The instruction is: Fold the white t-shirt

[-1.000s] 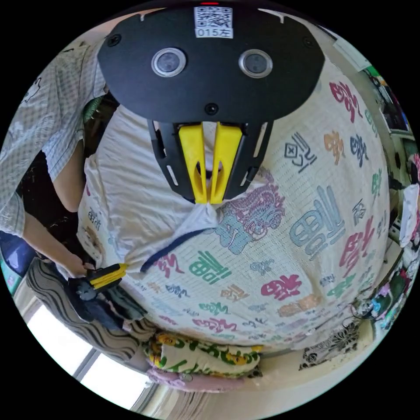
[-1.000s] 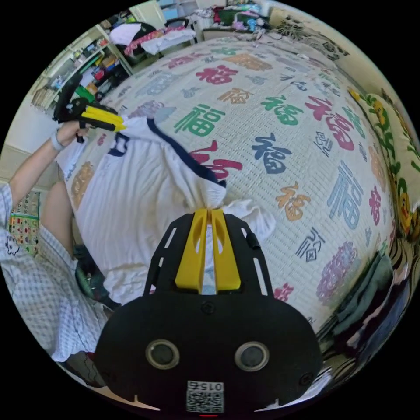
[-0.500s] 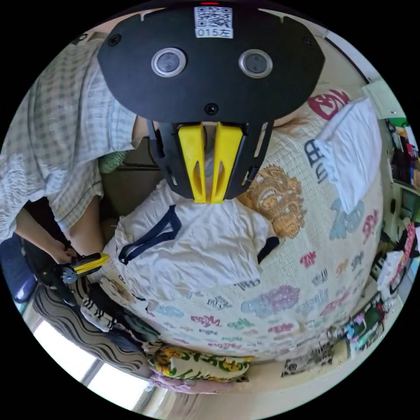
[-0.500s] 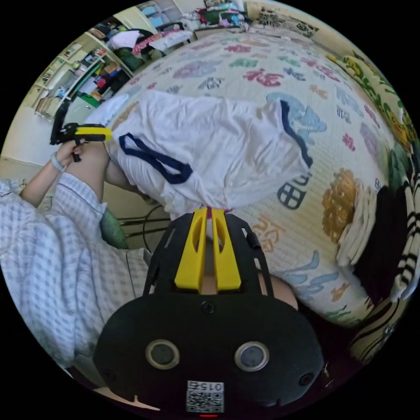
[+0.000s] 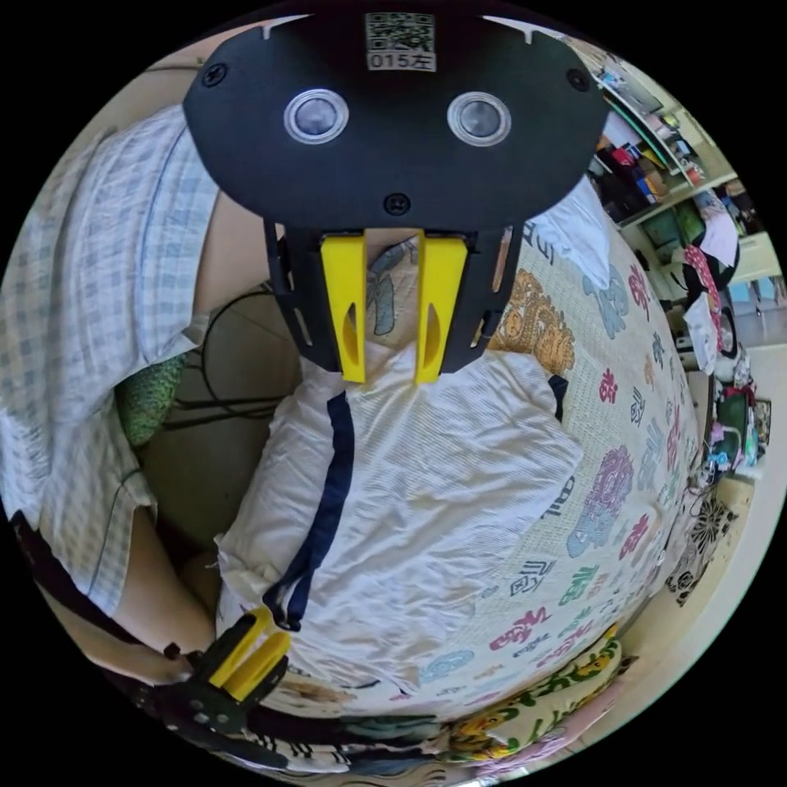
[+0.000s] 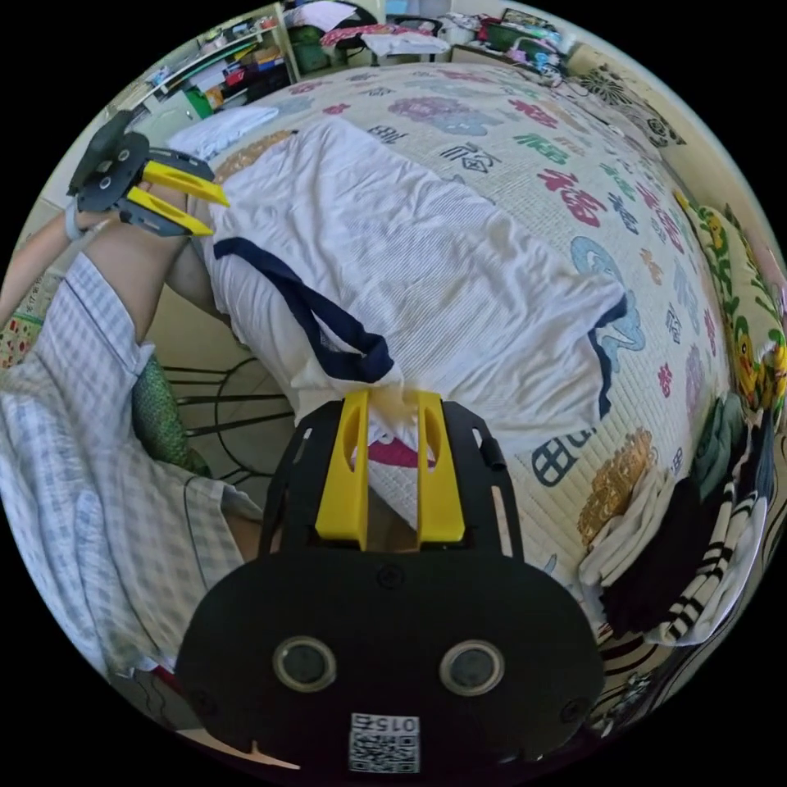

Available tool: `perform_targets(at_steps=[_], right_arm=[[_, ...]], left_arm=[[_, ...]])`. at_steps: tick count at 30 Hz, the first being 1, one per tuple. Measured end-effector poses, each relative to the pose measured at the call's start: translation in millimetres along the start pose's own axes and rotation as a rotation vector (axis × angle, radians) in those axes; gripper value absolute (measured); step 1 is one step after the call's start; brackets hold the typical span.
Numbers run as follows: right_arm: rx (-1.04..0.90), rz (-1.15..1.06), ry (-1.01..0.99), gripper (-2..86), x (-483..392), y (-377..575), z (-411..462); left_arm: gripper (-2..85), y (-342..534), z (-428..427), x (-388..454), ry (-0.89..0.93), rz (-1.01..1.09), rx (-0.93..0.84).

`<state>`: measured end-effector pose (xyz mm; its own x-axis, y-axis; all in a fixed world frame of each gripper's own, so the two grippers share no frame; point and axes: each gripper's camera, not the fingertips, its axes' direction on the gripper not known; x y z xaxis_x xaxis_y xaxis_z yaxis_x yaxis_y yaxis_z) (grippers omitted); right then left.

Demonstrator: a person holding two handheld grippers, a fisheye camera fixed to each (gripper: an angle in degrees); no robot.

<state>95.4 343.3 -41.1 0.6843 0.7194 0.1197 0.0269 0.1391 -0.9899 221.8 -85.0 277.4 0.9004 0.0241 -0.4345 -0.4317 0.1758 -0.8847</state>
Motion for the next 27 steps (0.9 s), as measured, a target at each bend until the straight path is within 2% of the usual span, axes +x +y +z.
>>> perform_targets(at_steps=[2, 4, 7, 11, 21, 27], right_arm=[[-0.002, -0.001, 0.005, 7.2, -8, 6, 6], [-0.013, 0.023, -0.017, 2.0, -14, 19, 9], [0.032, 0.053, -0.04, 0.1, -19, 42, 2], [0.128, 0.135, -0.081, -0.5, -21, 74, -18], [0.549, 0.28, -0.152, -0.8, -31, 151, -119], [0.69, 0.254, -0.02, -0.9, -76, 192, -168]], left_arm=[[8.1, 4, 2, 10, -0.025, 0.038, -0.02], [6.3, 11, -1, 10, 0.003, 0.012, -0.022], [1.2, 35, -15, 4, 0.087, -0.064, 0.065], [-0.3, 74, -56, -13, 0.193, -0.225, 0.249], [-0.5, 155, -186, -20, 0.055, -0.343, 0.637], [-0.4, 209, -249, 12, -0.03, -0.346, 0.826]])
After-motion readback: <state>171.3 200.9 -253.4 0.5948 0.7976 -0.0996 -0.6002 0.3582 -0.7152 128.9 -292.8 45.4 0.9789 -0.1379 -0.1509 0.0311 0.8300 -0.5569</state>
